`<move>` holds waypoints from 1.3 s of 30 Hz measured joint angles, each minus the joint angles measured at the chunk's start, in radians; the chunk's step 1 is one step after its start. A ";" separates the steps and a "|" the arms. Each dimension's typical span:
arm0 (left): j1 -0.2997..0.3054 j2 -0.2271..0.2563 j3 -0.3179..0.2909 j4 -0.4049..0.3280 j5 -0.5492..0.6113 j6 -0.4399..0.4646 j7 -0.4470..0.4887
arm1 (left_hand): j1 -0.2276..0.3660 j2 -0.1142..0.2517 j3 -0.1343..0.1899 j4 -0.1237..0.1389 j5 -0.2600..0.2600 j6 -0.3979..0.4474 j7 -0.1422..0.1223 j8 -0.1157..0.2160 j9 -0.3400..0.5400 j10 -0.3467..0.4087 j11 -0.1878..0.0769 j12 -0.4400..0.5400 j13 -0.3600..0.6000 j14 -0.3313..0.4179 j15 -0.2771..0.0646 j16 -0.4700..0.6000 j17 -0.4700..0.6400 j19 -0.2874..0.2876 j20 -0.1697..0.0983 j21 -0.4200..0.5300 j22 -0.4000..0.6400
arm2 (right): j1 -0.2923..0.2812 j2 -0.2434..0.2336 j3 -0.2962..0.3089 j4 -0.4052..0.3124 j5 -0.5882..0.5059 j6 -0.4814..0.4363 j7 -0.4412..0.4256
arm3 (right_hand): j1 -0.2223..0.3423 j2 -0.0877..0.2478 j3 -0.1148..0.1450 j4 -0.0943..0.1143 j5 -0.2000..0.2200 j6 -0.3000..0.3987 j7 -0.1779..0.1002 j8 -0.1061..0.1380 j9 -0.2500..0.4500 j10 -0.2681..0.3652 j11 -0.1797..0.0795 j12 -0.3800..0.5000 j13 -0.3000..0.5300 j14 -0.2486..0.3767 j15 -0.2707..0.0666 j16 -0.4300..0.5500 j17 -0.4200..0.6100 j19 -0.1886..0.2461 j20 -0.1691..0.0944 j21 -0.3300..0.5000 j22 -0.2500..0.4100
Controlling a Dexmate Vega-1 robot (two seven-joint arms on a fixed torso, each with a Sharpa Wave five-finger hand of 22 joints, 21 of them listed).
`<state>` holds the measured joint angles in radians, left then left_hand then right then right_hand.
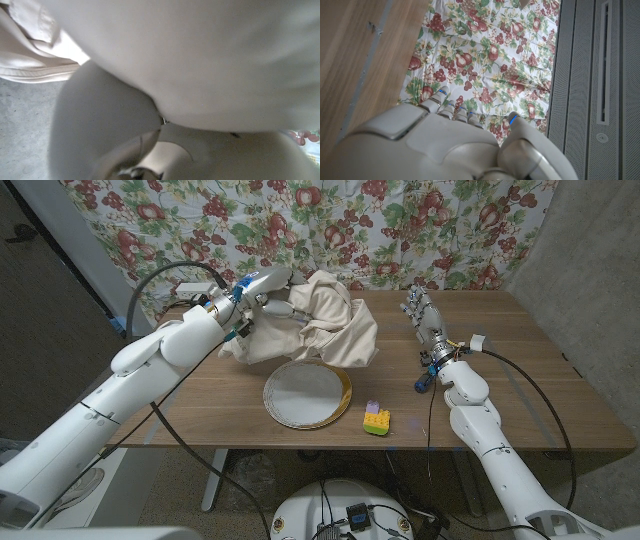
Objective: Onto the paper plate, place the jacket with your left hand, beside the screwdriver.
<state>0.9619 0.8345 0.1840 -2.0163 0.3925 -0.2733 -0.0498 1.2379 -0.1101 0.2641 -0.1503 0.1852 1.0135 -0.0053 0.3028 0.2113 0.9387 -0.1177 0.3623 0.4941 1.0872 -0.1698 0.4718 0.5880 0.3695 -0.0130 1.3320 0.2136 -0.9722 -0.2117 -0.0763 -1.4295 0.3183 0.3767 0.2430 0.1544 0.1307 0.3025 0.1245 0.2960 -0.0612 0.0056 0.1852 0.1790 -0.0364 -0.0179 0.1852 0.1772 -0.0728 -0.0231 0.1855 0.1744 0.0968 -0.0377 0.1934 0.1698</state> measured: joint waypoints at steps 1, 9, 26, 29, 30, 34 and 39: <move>-0.002 0.002 0.003 0.002 0.000 0.000 0.000 | 0.000 0.000 0.000 0.000 0.000 0.000 0.000 0.000 0.000 0.000 0.000 0.000 0.000 0.000 0.000 0.000 0.000 0.000 0.000 0.000 0.000 | 0.000 0.000 0.000 0.000 -0.001 0.000 0.000 | 0.000 0.000 0.000 0.000 0.000 0.000 0.000 0.000 0.000 0.000 0.000 0.000 0.000 0.000 0.000 0.000 0.000 0.000 0.000 0.000 0.000; -0.013 0.010 0.019 0.014 -0.001 0.002 -0.013 | 0.001 0.001 0.000 0.000 0.000 0.000 0.000 -0.002 0.001 0.000 0.000 -0.005 0.000 0.000 0.000 -0.001 0.004 -0.009 -0.001 0.008 -0.005 | 0.004 0.001 -0.001 0.004 -0.002 0.000 -0.001 | 0.000 0.000 0.000 0.000 0.000 0.000 0.000 0.000 0.000 0.000 0.000 0.000 0.000 0.000 0.000 0.000 0.000 0.004 0.004 0.000 0.000; -0.038 0.029 0.050 0.031 -0.005 0.018 -0.083 | 0.012 0.012 0.000 0.000 -0.001 0.002 -0.002 -0.006 0.000 0.000 0.000 -0.011 0.005 0.000 0.000 -0.004 0.013 -0.018 -0.003 0.008 -0.014 | 0.025 0.006 -0.009 0.034 -0.003 0.005 -0.001 | 0.000 0.000 0.000 0.000 0.000 0.000 0.000 0.000 0.000 0.000 0.000 0.000 0.000 0.000 0.000 0.000 0.000 0.004 0.004 0.000 0.000; -0.050 0.036 0.065 0.036 -0.006 0.021 -0.096 | 0.012 0.012 0.000 0.000 -0.001 0.002 -0.002 -0.008 0.000 0.000 0.000 -0.015 0.009 0.000 0.000 -0.005 0.014 -0.018 -0.003 0.008 -0.015 | 0.027 0.006 -0.009 0.037 -0.003 0.006 -0.001 | 0.000 0.000 0.000 0.000 0.000 0.000 0.000 0.000 0.000 0.000 0.000 0.000 0.000 0.000 0.000 0.000 0.000 0.004 0.004 0.000 0.000; -0.053 0.038 0.069 0.037 -0.007 0.023 -0.101 | 0.012 0.012 0.000 0.000 -0.001 0.002 -0.002 -0.008 0.000 0.000 0.000 -0.016 0.009 0.000 0.000 -0.010 0.017 -0.018 -0.003 0.008 -0.018 | 0.028 0.007 -0.009 0.038 -0.003 0.006 -0.001 | 0.000 0.000 0.000 0.000 0.000 0.000 0.000 0.000 0.000 0.000 0.000 0.000 0.000 0.000 0.000 0.000 0.000 0.004 0.004 0.000 0.000; -0.059 0.042 0.079 0.038 -0.008 0.027 -0.114 | 0.016 0.016 0.000 0.000 -0.004 0.002 -0.002 -0.009 0.000 0.000 0.000 -0.016 0.009 0.000 0.000 -0.010 0.017 -0.023 0.003 0.008 -0.019 | 0.029 0.007 -0.009 0.041 -0.003 0.008 0.000 | 0.000 0.000 0.000 0.000 0.000 0.000 0.000 0.000 0.000 0.000 0.000 0.000 0.000 0.004 0.004 0.000 0.000 0.004 0.004 0.000 0.000; -0.069 0.049 0.092 0.038 -0.008 0.034 -0.136 | 0.018 0.018 0.000 0.000 -0.004 0.002 -0.002 -0.012 0.000 0.000 0.000 -0.016 0.014 0.000 0.000 -0.013 0.017 -0.023 0.003 0.008 -0.023 | 0.030 0.007 -0.009 0.043 -0.003 0.011 0.000 | 0.000 0.000 0.000 0.000 0.000 0.000 0.000 0.000 0.000 0.000 0.000 0.000 0.000 0.005 0.005 0.000 0.000 0.004 0.004 0.000 0.000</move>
<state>0.8932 0.8834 0.2758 -1.9783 0.3847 -0.2389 -0.1857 1.2557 -0.0917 0.2641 -0.1503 0.1808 1.0157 -0.0076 0.2912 0.2112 0.9384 -0.1175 0.3460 0.5077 1.0871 -0.1698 0.4587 0.6053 0.3467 -0.0104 1.3396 0.1905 -0.9425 -0.2050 -0.0855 -1.3860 0.3155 0.3877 0.2430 0.1544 0.1307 0.3025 0.1245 0.2960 -0.0611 0.0056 0.1852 0.1790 -0.0364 -0.0179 0.1852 0.1772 -0.0674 -0.0177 0.1855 0.1744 0.1005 -0.0340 0.1934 0.1698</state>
